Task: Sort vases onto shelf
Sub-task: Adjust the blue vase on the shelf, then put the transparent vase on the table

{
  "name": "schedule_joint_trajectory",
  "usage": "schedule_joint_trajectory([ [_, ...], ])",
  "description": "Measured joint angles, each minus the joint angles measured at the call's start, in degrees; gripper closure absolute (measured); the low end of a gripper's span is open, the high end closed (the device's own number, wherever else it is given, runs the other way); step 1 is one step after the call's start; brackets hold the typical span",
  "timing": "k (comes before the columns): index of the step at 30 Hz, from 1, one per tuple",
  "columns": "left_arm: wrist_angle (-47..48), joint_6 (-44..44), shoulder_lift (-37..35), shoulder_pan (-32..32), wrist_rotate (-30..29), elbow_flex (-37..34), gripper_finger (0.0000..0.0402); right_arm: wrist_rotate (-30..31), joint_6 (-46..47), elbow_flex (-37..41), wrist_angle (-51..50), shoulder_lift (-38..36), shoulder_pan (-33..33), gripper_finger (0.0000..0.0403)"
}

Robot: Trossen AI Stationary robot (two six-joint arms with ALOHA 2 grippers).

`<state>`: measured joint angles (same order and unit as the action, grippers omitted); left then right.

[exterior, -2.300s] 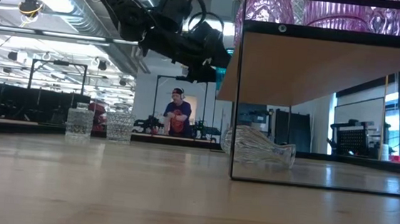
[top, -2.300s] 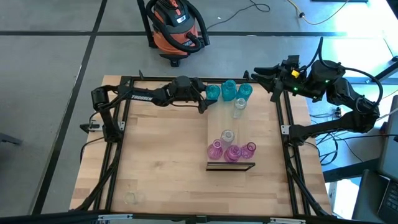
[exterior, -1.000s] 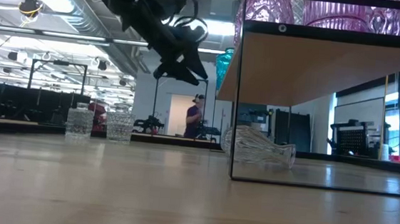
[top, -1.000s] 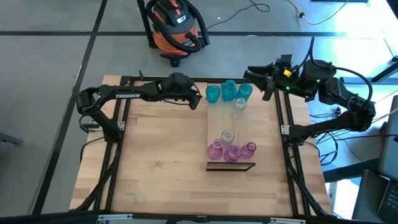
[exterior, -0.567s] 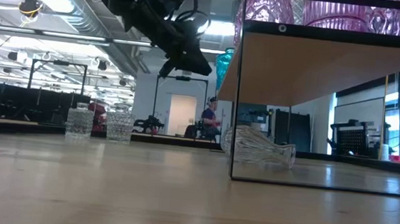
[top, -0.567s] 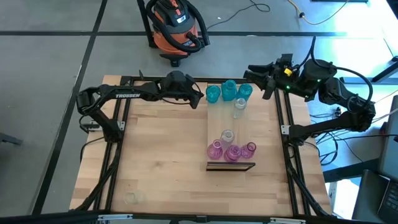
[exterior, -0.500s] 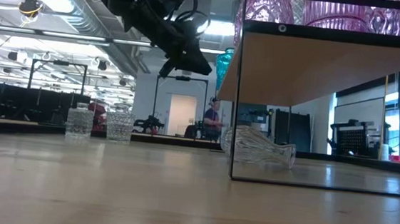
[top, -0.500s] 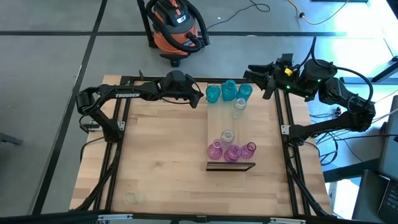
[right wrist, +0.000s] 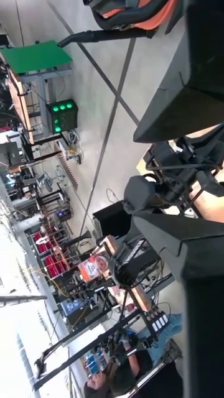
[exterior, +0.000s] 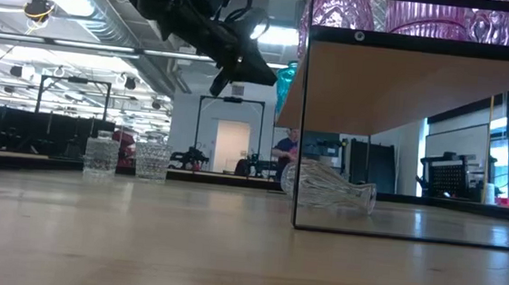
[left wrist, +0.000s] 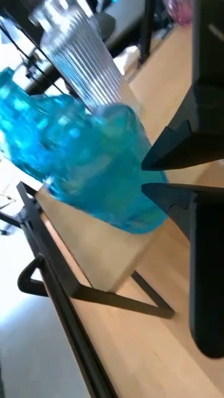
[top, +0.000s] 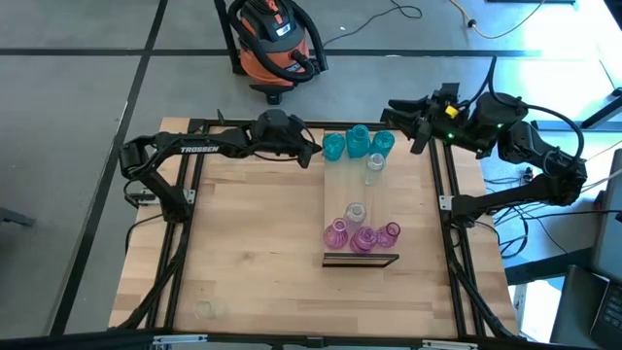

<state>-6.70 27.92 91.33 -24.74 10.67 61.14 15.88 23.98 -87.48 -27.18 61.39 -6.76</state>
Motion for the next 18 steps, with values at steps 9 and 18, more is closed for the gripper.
schedule_joint_trajectory([
  [9,-1.96,0.98,0.00,-0.24,-2.20,0.00,0.0365,-0.02,1.12,0.00,0.30,0.01,-0.01,0.0224],
  [18,11.14,-1.59,-4.00,-1.32,2.57,0.00,0.0369,-2.03,3.50,0.00,0.30,-0.01,0.00,0.0224],
])
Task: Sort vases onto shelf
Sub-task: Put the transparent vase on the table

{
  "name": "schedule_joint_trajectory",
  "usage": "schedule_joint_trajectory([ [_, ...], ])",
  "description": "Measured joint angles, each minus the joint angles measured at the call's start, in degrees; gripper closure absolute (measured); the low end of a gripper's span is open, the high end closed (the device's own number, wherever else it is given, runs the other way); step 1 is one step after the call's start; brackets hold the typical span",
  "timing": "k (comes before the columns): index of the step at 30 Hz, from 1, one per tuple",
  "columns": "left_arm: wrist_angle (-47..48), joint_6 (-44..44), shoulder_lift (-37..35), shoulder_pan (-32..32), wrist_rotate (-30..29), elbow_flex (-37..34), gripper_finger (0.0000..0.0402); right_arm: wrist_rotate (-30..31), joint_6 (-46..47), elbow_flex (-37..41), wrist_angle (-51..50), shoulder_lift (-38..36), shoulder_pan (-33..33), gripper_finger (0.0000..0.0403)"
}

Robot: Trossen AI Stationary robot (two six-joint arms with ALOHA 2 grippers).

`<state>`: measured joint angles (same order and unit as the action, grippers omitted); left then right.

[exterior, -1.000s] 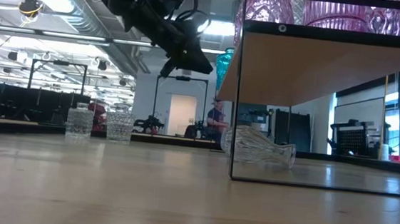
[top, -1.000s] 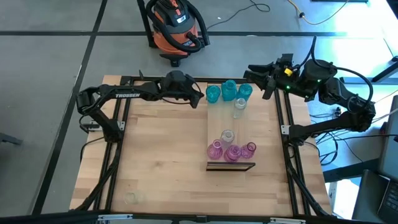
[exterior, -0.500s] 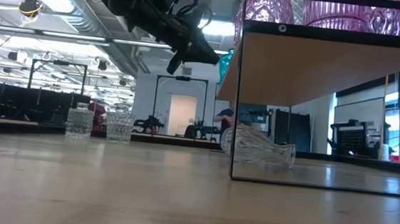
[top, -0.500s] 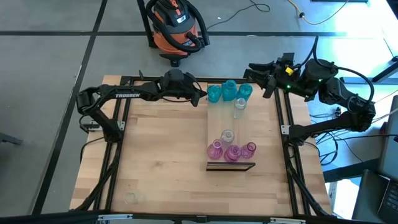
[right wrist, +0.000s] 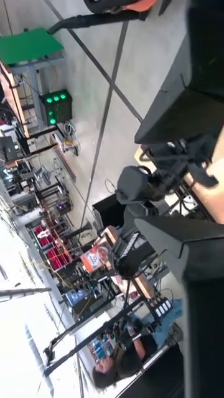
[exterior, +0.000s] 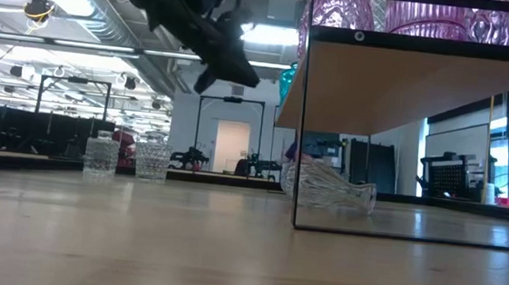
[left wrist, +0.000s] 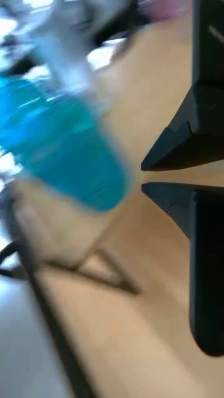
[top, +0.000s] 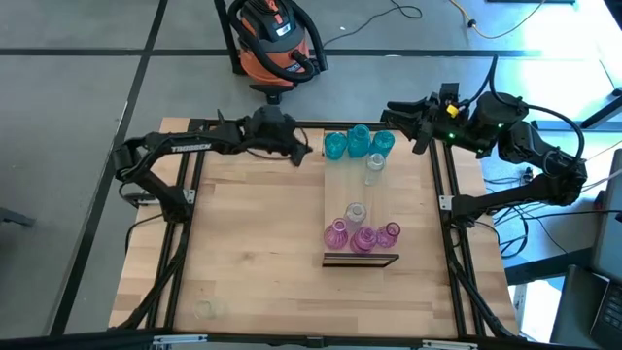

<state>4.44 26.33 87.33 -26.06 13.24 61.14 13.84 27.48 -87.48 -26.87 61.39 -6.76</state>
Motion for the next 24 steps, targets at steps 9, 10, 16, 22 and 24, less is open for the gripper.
schedule_joint_trajectory([
  [9,19.09,-7.37,-10.66,13.36,-4.40,-3.86,0.0397,-4.37,0.80,0.00,-0.20,0.00,0.00,0.0224],
  [10,17.47,-6.14,-12.12,15.54,-4.51,-5.63,0.0399,-5.93,1.21,0.00,-0.20,0.00,0.03,0.0224],
  [16,0.45,7.87,-21.19,28.90,-6.97,-19.64,0.0400,-10.82,6.05,0.97,-4.91,0.37,8.19,0.0224],
  [22,-12.99,20.46,-24.67,41.97,-17.39,-27.29,0.0401,11.99,25.71,4.12,-27.05,0.42,29.77,0.0252],
  [24,-13.11,21.24,-24.74,45.42,-21.55,-27.34,0.0401,23.01,37.01,5.97,-32.63,0.42,38.52,0.0269],
])
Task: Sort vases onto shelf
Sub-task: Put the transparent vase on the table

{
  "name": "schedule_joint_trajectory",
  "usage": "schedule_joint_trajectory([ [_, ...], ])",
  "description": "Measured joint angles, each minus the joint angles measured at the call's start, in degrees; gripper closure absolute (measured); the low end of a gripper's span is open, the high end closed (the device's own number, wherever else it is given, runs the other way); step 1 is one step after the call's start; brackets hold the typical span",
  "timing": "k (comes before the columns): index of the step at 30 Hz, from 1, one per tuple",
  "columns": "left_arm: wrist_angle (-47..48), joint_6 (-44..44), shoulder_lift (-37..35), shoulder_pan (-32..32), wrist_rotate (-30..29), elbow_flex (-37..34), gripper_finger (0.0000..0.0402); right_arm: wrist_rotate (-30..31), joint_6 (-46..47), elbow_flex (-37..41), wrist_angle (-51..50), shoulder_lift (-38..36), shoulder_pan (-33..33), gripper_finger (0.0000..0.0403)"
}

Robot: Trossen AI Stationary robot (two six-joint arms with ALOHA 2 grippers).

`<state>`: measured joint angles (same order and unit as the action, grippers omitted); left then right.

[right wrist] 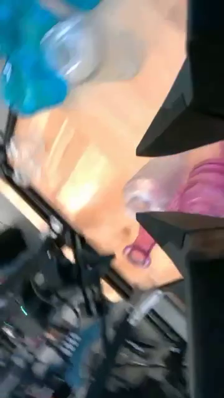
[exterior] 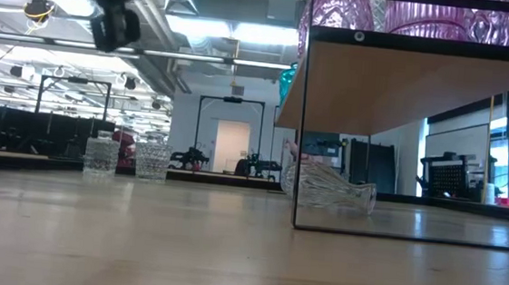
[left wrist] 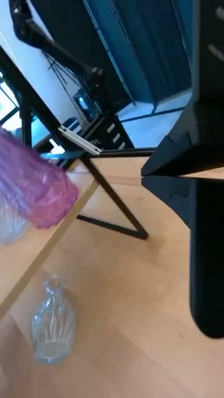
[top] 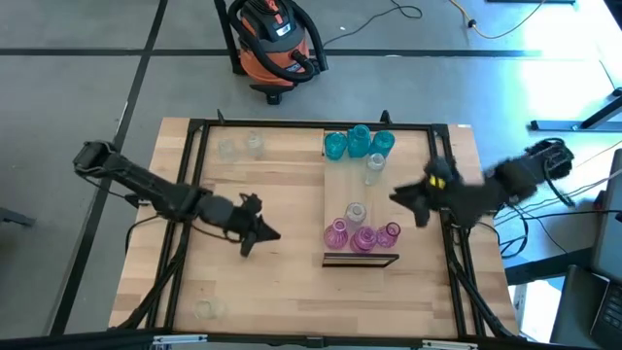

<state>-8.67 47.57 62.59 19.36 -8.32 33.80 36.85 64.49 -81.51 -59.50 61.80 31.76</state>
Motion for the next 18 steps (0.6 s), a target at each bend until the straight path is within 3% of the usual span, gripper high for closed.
schedule_joint_trajectory([
  [3,-0.04,0.14,0.02,3.14,-4.59,0.00,0.0401,14.09,18.90,3.58,-6.48,-0.02,12.70,0.0297],
  [6,0.21,0.33,0.02,3.80,-7.91,0.00,0.0401,21.69,37.41,8.78,-12.31,0.08,22.70,0.0326],
  [11,0.66,-6.34,0.04,2.67,-6.57,0.01,0.0401,22.38,64.74,19.88,-15.06,3.50,31.36,0.0375],
  [15,0.58,-7.23,0.04,1.92,-7.38,0.02,0.0401,15.83,67.38,27.73,-7.18,6.29,31.77,0.0399],
  [18,0.55,-7.25,0.07,1.34,-7.26,0.00,0.0401,15.93,67.22,32.31,-1.63,5.99,29.22,0.0395],
])
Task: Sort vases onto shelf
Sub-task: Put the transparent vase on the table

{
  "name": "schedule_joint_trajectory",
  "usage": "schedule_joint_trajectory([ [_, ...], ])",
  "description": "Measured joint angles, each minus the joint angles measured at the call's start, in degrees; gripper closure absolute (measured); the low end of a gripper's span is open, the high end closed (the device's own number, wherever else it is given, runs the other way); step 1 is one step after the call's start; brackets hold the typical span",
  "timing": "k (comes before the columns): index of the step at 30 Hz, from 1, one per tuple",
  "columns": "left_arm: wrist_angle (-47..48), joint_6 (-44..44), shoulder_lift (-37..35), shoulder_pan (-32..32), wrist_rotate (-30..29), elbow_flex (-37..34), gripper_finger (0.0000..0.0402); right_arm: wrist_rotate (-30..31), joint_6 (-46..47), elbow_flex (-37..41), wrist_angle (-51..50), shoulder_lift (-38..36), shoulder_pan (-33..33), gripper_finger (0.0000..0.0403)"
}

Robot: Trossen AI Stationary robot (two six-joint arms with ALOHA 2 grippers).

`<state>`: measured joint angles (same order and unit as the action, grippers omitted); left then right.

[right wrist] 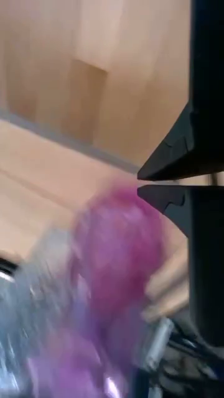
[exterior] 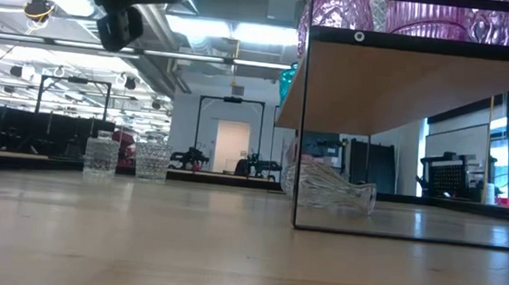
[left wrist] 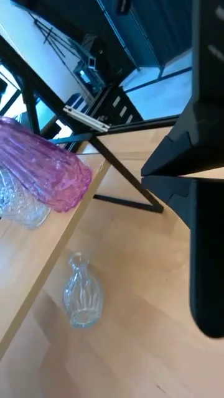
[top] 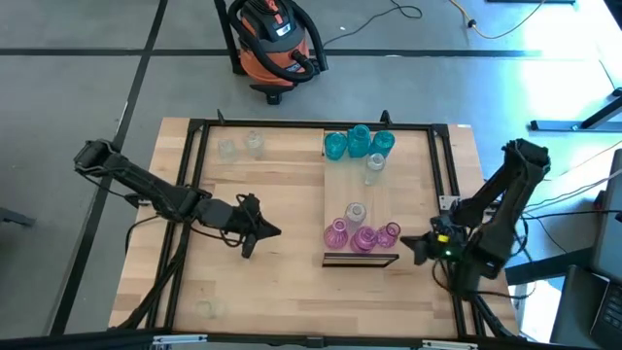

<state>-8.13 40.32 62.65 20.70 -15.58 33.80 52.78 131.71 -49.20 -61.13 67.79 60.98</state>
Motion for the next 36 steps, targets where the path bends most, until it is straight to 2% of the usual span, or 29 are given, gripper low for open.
schedule_joint_trajectory([
  [7,-0.19,0.02,0.00,-0.56,1.13,0.02,0.0401,-5.89,-0.16,3.87,-6.82,-0.63,-7.08,0.0401],
  [13,-0.15,-0.38,0.00,-0.60,4.38,0.02,0.0401,-7.62,-0.34,5.75,-11.06,-4.69,-7.71,0.0402],
  [21,-0.13,-0.40,0.00,-0.60,7.16,0.02,0.0401,-13.46,-1.50,5.85,-25.51,-9.41,-7.71,0.0402],
  [28,-0.10,-0.37,0.02,-1.16,7.50,0.02,0.0401,-14.45,-1.62,5.87,-23.41,-8.61,-8.22,0.0403],
  [31,-0.47,-0.95,0.02,-2.21,8.36,0.02,0.0401,-12.70,-0.69,5.63,-19.93,-8.65,-8.12,0.0403],
  [34,-0.80,-2.87,0.02,-3.91,11.65,0.05,0.0401,-11.18,-0.63,1.88,-20.70,-8.44,-8.10,0.0403],
  [36,-0.47,-3.87,1.00,-5.83,13.75,0.13,0.0401,-8.80,-0.99,-2.39,-25.36,-7.93,-8.08,0.0403],
])
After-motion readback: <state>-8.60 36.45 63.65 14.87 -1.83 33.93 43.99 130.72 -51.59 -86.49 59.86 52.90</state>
